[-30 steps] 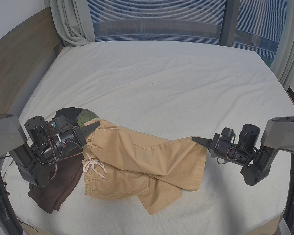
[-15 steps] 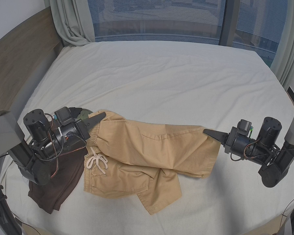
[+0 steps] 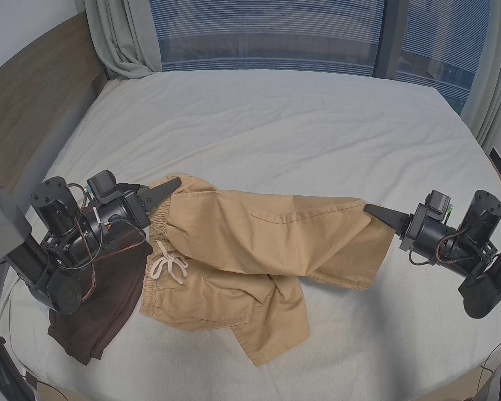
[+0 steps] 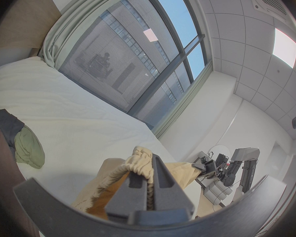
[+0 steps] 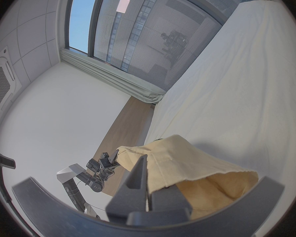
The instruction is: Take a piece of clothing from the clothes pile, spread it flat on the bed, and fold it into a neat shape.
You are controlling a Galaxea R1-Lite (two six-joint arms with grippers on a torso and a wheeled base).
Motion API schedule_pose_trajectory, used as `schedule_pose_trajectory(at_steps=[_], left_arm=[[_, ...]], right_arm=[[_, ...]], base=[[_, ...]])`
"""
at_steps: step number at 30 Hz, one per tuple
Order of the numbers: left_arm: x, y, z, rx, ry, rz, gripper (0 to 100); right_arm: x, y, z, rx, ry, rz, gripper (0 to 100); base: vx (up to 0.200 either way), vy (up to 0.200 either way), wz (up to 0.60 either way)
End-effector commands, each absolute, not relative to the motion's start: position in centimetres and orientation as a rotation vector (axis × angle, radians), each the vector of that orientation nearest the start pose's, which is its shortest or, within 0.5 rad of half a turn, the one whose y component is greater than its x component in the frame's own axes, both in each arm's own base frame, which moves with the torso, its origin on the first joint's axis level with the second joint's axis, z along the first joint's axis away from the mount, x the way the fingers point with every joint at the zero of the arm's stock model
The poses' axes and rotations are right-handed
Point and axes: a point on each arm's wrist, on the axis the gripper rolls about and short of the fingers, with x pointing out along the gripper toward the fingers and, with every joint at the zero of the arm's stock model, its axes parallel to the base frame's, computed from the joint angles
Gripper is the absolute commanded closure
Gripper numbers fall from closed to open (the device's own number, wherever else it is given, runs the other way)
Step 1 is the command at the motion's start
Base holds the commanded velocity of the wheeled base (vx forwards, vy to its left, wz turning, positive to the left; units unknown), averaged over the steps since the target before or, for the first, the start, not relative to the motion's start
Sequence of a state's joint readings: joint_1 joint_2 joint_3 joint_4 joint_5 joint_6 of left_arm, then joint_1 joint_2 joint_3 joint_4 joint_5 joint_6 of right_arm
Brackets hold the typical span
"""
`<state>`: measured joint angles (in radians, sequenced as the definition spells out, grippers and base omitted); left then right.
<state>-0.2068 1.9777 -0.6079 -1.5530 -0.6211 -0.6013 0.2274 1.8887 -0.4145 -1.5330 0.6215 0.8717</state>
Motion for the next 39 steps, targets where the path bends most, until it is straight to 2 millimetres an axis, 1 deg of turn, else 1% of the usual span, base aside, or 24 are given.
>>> schedule_pose_trajectory(at_steps=[1,10,12,15,27,39], left_arm=[[31.2,-8.1,14.2,-0.523,0.057,-0.865,100],[30.9,-8.8,14.4,-0.522,0.058,-0.888,100],[30.5,-9.0,14.9,-0.520,0.048,-0.902,100],[30.3,-9.5,15.0,-0.521,0.046,-0.917,100],[29.7,-9.4,16.6,-0.548,0.011,-0.931,100],[29.9,-9.0,17.1,-0.543,-0.015,-0.922,100]], right_arm=[[27.2,7.6,13.0,0.801,0.293,0.826,100],[27.1,7.2,13.7,0.794,0.259,0.826,100],[27.2,7.1,14.0,0.792,0.246,0.824,100],[27.1,6.9,14.5,0.788,0.227,0.829,100],[26.7,5.9,16.8,0.767,0.126,0.832,100],[26.7,4.9,17.7,0.757,0.078,0.814,100]], base=[[0.000,0.000,0.00],[0.000,0.000,0.00],[0.000,0.000,0.00],[0.000,0.000,0.00],[0.000,0.000,0.00],[0.000,0.000,0.00]])
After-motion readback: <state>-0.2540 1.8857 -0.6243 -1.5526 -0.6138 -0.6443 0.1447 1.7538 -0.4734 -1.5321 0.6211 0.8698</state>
